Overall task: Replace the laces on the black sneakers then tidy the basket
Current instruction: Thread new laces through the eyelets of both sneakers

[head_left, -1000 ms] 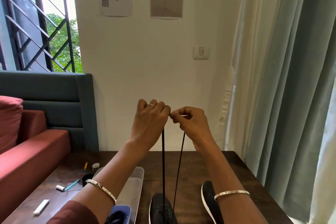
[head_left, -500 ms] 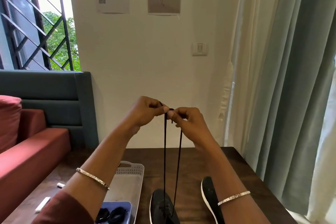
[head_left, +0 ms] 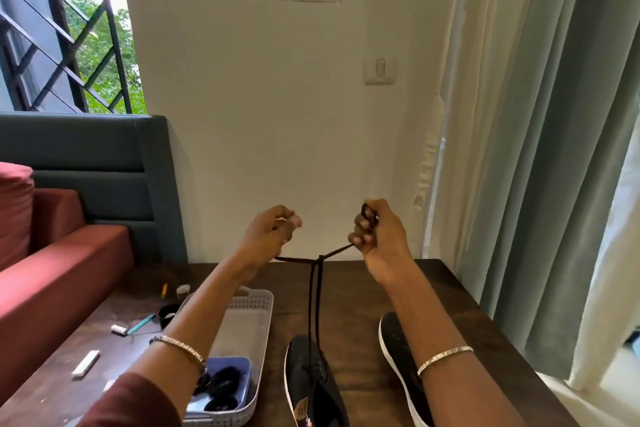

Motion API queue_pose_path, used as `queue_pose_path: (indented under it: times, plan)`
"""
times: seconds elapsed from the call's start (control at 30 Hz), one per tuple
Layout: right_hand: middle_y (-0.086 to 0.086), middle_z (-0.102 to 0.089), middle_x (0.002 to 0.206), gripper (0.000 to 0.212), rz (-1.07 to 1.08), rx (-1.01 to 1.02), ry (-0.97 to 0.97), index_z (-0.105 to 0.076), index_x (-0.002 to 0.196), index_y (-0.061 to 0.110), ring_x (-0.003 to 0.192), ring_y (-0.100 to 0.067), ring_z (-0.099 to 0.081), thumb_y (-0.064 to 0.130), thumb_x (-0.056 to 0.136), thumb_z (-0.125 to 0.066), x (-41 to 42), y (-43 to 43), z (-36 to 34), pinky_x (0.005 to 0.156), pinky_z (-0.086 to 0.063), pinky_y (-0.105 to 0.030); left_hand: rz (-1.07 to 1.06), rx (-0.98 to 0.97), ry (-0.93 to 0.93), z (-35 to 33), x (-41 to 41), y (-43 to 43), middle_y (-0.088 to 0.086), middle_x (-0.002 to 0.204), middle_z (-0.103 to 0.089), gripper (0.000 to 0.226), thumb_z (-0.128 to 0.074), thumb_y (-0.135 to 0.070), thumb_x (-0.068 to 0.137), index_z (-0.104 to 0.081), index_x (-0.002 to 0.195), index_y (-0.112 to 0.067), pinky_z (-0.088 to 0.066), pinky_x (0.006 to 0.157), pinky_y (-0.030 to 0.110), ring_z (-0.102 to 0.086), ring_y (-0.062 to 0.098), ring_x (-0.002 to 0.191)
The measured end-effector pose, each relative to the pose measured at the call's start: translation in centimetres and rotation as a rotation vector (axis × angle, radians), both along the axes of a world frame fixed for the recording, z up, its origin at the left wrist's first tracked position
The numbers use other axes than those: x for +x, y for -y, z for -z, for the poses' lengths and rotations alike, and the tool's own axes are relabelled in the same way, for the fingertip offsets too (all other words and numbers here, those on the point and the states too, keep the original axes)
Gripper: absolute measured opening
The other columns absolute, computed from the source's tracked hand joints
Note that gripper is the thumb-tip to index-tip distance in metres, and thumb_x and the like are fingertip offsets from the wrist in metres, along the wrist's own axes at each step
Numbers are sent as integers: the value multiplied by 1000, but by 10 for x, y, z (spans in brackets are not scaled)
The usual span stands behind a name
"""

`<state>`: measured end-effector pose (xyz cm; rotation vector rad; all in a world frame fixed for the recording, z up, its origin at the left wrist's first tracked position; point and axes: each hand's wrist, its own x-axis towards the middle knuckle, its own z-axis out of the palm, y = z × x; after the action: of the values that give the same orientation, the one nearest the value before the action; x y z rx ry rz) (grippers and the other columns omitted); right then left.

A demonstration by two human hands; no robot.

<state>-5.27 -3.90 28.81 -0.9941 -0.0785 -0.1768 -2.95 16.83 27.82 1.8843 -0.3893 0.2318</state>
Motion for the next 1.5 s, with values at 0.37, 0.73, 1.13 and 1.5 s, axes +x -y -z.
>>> queue_pose_path:
  times: [0.37, 0.73, 1.13, 1.5]
  plan:
    - [8, -62, 72, 25, -36, -1595, 349, -63, 76, 24, 68, -9, -56, 38, 97, -61, 5, 21, 53, 64, -40, -25, 72, 543, -4, 17, -7, -19, 8, 101, -65, 31, -49, -36, 102, -70, 95, -14, -47, 90, 39, -58, 24, 95]
    - [-6, -67, 72, 33, -222, 364, -345, -49, 67, 18, 69, -17, -70, 17, 100, -49, 0, 0, 124, 46, -35, -22, 79, -1104, -688, 110, -6, 14, -7, 53, -31, 35, -39, -32, 105, -44, 72, -20, -35, 43, 23, -31, 8, 42]
    - [11, -62, 97, 60, -175, -1779, -114, -57, 124, 30, 89, -15, -63, 66, 78, -70, -12, 59, 169, 76, -50, -32, 56, 1333, -181, 151, -11, -41, -10, 98, -67, 33, -60, -66, 85, -72, 96, -37, -52, 76, 34, -60, 16, 87]
    - [-6, -73, 104, 47, -400, -698, -316, -70, 113, 4, 100, -20, -67, 40, 106, -41, -6, -2, 189, 89, -48, -31, 186, -123, -534, 171, -19, 10, 9, 84, -64, 40, -52, -42, 100, -56, 67, -21, -38, 68, 30, -54, 25, 77]
